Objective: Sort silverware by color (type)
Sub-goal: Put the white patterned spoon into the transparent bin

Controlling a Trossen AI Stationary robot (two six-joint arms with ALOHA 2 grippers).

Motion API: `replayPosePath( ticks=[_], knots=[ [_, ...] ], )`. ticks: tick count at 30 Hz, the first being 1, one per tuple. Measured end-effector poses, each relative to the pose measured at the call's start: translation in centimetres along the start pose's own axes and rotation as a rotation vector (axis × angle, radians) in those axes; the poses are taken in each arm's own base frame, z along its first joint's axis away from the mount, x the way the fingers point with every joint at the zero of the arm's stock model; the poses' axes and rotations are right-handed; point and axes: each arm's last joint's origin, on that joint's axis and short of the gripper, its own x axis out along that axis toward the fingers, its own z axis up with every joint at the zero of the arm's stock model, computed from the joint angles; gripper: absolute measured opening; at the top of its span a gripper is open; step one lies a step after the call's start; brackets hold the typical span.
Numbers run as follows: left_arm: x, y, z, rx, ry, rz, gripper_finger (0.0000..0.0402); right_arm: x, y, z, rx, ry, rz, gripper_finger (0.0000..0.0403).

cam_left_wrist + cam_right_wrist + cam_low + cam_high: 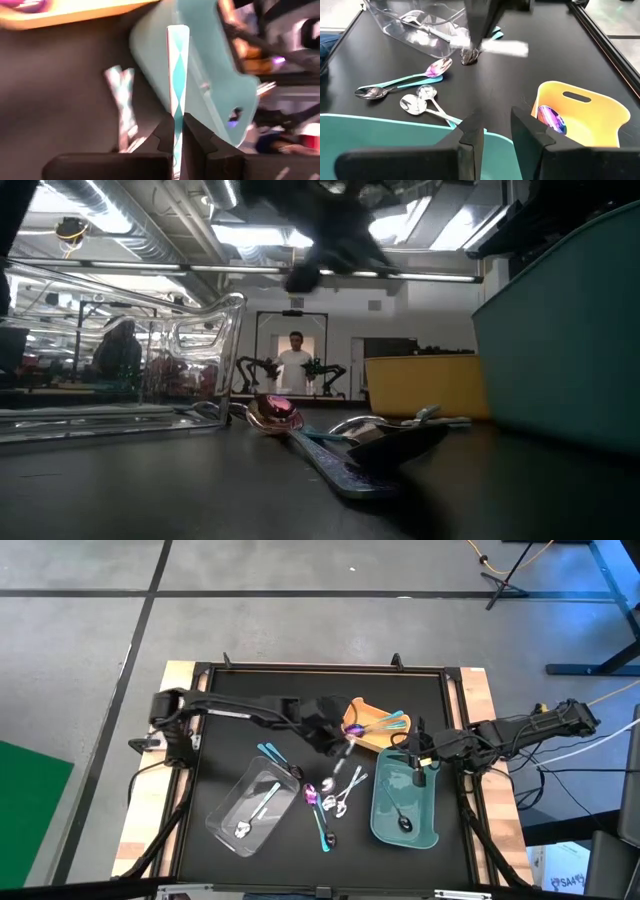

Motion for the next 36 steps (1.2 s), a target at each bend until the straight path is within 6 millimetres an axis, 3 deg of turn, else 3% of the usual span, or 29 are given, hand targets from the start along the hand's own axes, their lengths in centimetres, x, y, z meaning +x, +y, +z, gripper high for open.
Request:
replayPosePath(
  ticks=[8,13,18,25,36],
  knots=[
    [-7.6,-1.2,-2.7,0.086,-0.089,0.258,0.001,0.0,0.0,0.0,-0.001,0.0,0.0,0.0085],
    [-9.9,-1.7,-6.0,0.153,-0.084,0.434,0.001,0.0,0.0,0.0,0.0,-0.002,0.0,0.0086],
    [-10.1,-2.2,-9.2,0.222,-0.005,0.538,0.001,0.0,0.0,0.0,0.002,-0.003,0.0,0.0085],
    [-8.8,-2.5,-12.1,0.334,0.03,0.609,0.001,0.0,0.0,0.1,0.002,-0.007,0.001,0.0085],
    [-5.2,2.9,-16.4,0.354,0.181,0.707,0.001,0.0,0.0,0.1,0.003,-0.01,0.001,0.0086]
  ],
)
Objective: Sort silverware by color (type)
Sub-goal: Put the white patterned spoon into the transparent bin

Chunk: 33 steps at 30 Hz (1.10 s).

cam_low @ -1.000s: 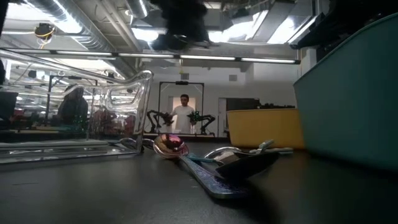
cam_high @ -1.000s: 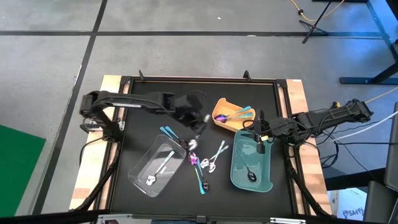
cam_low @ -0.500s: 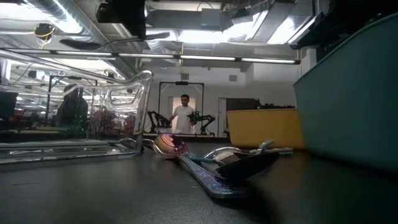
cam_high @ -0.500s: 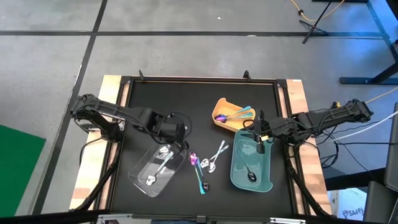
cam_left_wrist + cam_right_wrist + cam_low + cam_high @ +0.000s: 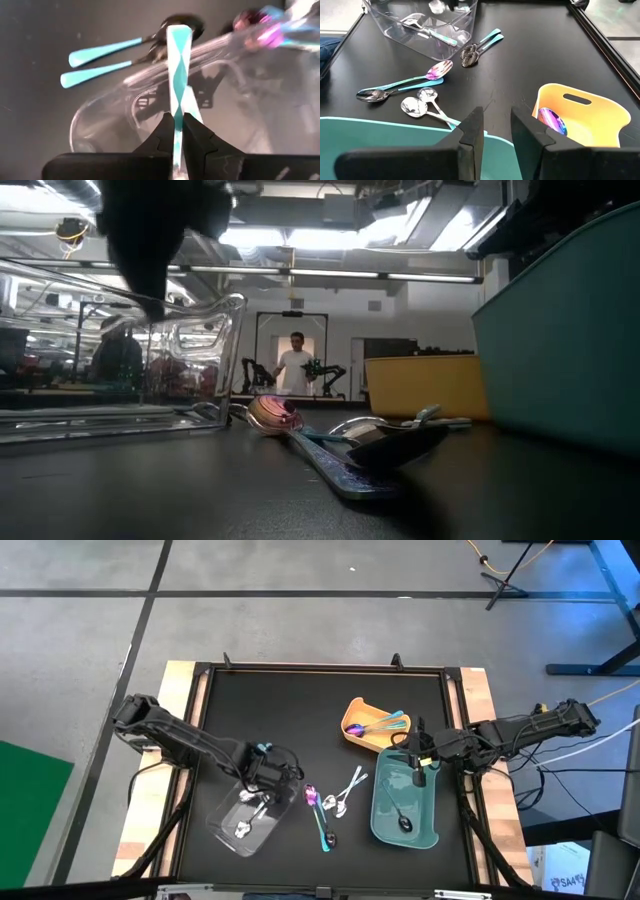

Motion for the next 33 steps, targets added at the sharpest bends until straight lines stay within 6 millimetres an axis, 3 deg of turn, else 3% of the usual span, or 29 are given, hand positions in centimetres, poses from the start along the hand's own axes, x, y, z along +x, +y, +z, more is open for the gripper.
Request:
replayPosePath(
  ticks=[12,33],
  knots=[
    [3.9,1.2,-1.9,0.007,0.034,0.022,0.0018,0.0,0.1,0.6,0.017,-0.06,0.008,0.0086],
    [4.1,0.8,-2.6,0.027,0.087,-0.019,0.0029,0.0,0.1,0.7,0.02,-0.067,0.008,0.0086]
  ],
)
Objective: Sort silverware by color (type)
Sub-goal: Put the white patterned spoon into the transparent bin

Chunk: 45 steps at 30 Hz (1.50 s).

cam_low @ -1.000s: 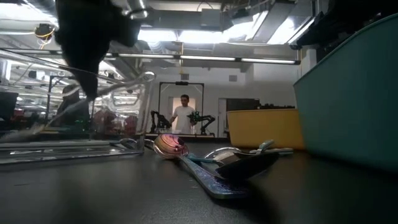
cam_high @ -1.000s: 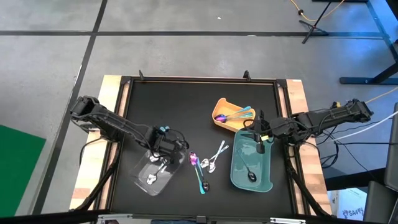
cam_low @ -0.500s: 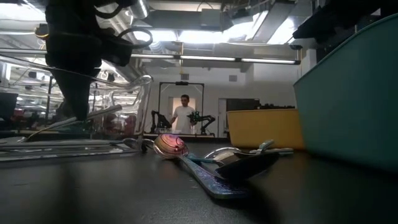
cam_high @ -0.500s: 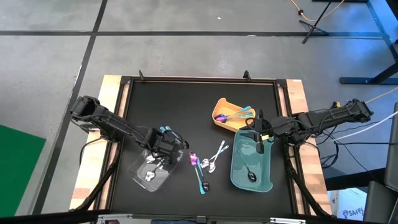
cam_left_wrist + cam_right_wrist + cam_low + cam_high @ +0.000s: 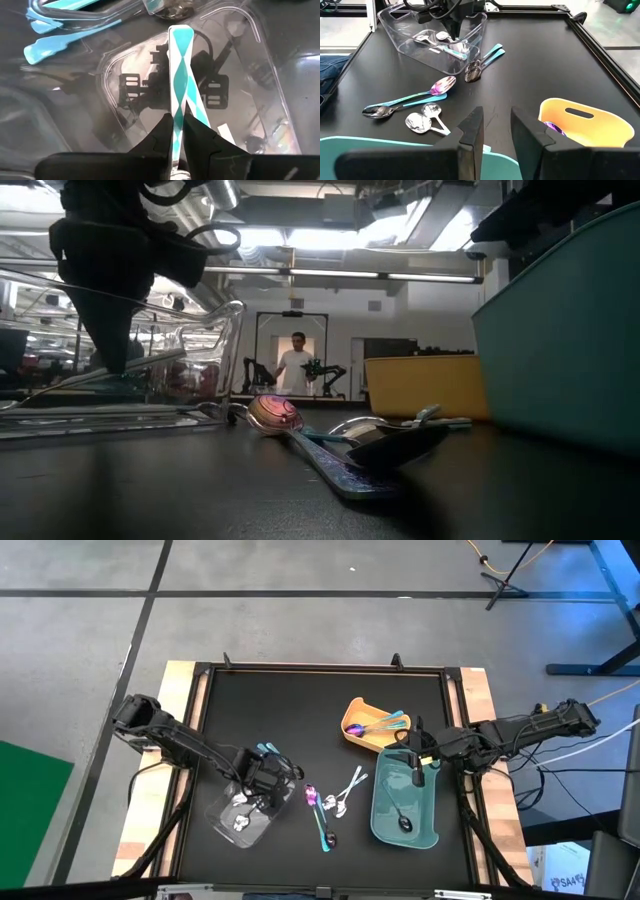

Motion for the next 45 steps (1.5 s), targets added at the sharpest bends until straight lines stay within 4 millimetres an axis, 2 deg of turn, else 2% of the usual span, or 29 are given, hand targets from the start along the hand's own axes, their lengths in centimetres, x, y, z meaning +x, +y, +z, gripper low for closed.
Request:
replayPosePath(
  ticks=[6,15,24,29,35,40,45],
  knots=[
    [0.0,0.0,0.0,0.001,-0.002,0.001,0.0042,0.0,0.0,0.0,0.0,0.0,0.0,0.0086],
    [0.0,0.0,0.0,0.001,-0.002,0.001,0.0098,0.0,0.0,0.0,0.002,0.0,0.0,0.009],
    [0.0,0.0,0.0,-0.001,-0.012,0.008,0.0127,0.0,0.0,0.3,0.011,-0.031,0.004,0.017],
    [0.0,0.0,0.0,-0.002,-0.012,0.007,0.0128,-0.2,0.3,1.9,0.002,-0.134,0.049,0.02],
    [0.0,0.0,0.0,-0.003,-0.013,0.007,0.0128,0.7,0.9,4.7,-0.048,-0.134,0.06,0.0203],
    [0.0,0.0,0.0,-0.003,-0.013,0.006,0.0128,2.6,1.8,7.2,-0.164,-0.012,0.061,0.0203],
    [0.0,-0.1,0.1,-0.007,-0.017,0.002,0.0128,5.4,2.1,9.1,-0.249,0.152,0.06,0.0202]
  ],
)
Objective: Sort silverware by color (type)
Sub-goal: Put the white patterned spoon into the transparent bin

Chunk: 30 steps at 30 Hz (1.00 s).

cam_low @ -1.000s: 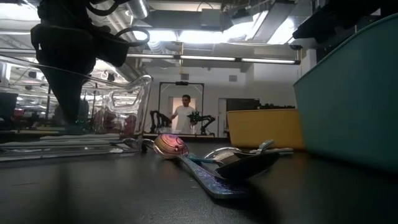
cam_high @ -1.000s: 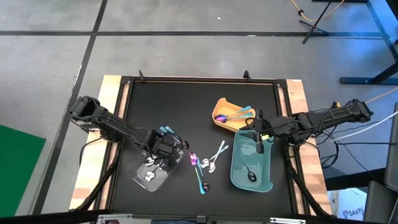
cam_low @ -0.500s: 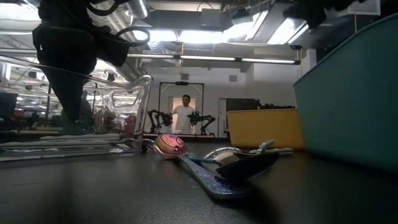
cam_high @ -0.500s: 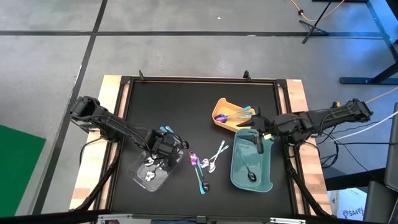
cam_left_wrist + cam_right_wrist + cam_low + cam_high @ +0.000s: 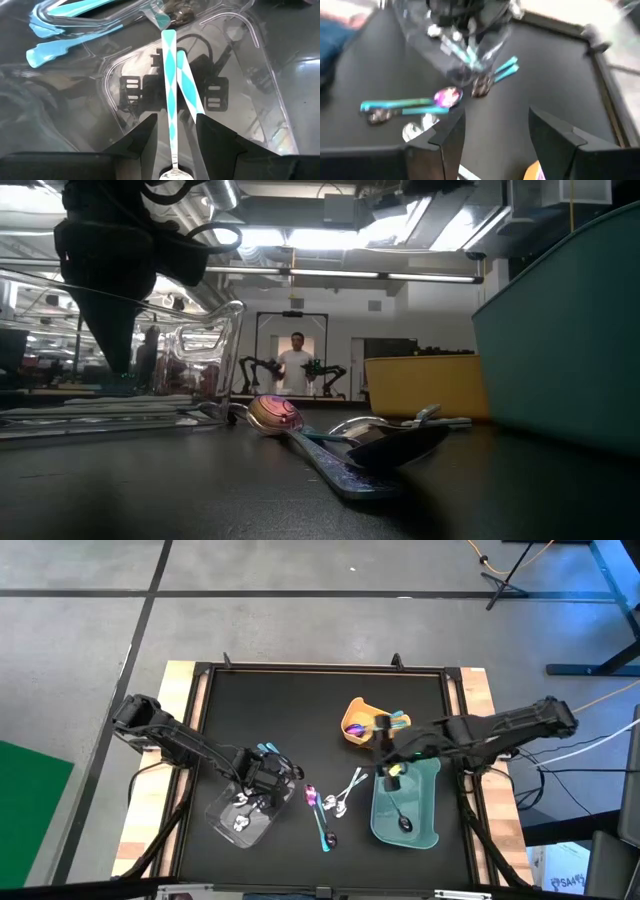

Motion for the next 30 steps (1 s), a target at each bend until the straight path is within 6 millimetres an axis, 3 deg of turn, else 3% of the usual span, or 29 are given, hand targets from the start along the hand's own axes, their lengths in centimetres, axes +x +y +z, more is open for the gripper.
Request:
replayPosePath(
  ticks=[4,10,21,30],
  knots=[
    [0.0,-0.1,0.1,-0.005,-0.007,-0.009,0.0128,2.7,-0.8,1.1,-0.017,0.118,0.039,0.0202],
    [0.0,-0.2,0.1,-0.007,-0.014,-0.018,0.0128,6.6,-1.6,0.8,-0.094,0.256,0.142,0.0202],
    [0.0,-0.6,0.4,-0.014,-0.044,-0.057,0.0128,12.5,-1.9,-2.0,-0.185,0.411,0.233,0.0202],
    [-0.1,-0.6,0.4,-0.011,-0.045,-0.057,0.0128,15.4,-1.5,-4.1,-0.186,0.516,0.259,0.0202]
  ],
)
